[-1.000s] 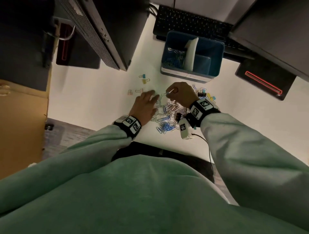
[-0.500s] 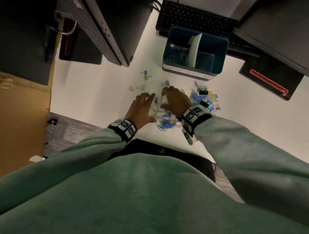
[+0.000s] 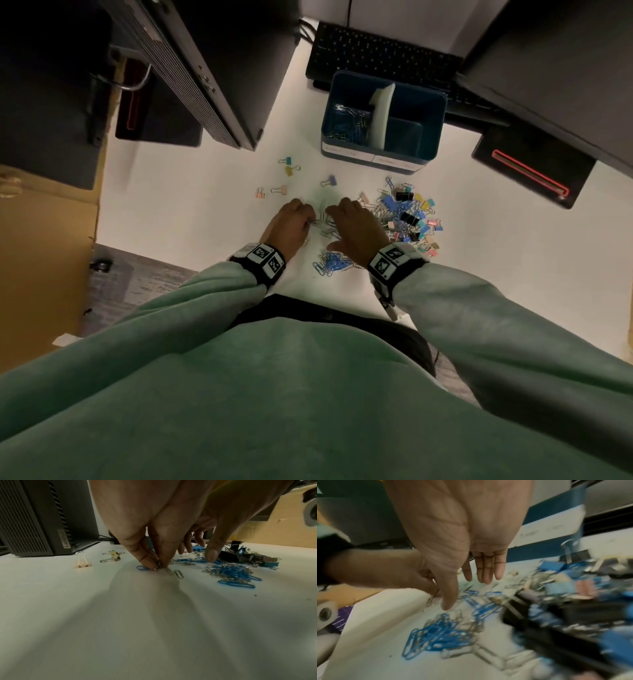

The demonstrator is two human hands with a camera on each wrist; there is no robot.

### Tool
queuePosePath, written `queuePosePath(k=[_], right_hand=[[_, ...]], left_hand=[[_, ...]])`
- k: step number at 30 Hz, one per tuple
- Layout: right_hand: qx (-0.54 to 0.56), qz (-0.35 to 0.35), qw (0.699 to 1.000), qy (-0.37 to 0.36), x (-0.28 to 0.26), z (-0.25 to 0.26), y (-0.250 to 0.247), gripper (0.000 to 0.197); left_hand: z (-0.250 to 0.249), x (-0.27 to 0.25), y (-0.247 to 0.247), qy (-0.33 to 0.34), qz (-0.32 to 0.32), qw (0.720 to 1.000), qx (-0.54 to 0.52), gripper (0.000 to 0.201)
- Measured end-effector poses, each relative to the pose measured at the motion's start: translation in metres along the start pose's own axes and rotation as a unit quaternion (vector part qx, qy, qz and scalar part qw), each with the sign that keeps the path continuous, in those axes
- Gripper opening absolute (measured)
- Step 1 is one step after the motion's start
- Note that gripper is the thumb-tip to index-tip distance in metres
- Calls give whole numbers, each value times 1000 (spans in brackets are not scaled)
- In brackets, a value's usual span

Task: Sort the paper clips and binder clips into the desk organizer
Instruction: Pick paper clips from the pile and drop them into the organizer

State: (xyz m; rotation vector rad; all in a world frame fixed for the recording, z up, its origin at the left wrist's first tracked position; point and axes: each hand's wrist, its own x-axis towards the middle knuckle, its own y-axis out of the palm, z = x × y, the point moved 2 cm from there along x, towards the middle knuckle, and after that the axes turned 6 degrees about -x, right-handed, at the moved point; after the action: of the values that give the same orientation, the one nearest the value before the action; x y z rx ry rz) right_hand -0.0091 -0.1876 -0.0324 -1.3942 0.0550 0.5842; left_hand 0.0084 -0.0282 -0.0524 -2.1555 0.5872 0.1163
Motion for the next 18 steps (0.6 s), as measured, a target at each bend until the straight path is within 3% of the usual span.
queuePosePath(k=[6,10,14,18], right_hand=[[42,-16,999,20,16,10,8,26],[129,-21,990,45,17,-8,8,15],[287,-49,951,107,5,-32,0,9],[388,-95,905,146,-11,-46,-26,7]], left_hand=[[1,2,-19,-17,-2,999,-45,17],[-23,5,-41,1,-46,991,-128,15],[-72,35,-79,4,-72,968,-240,13],[-105,95,-99,23,-71,972,-222,13]])
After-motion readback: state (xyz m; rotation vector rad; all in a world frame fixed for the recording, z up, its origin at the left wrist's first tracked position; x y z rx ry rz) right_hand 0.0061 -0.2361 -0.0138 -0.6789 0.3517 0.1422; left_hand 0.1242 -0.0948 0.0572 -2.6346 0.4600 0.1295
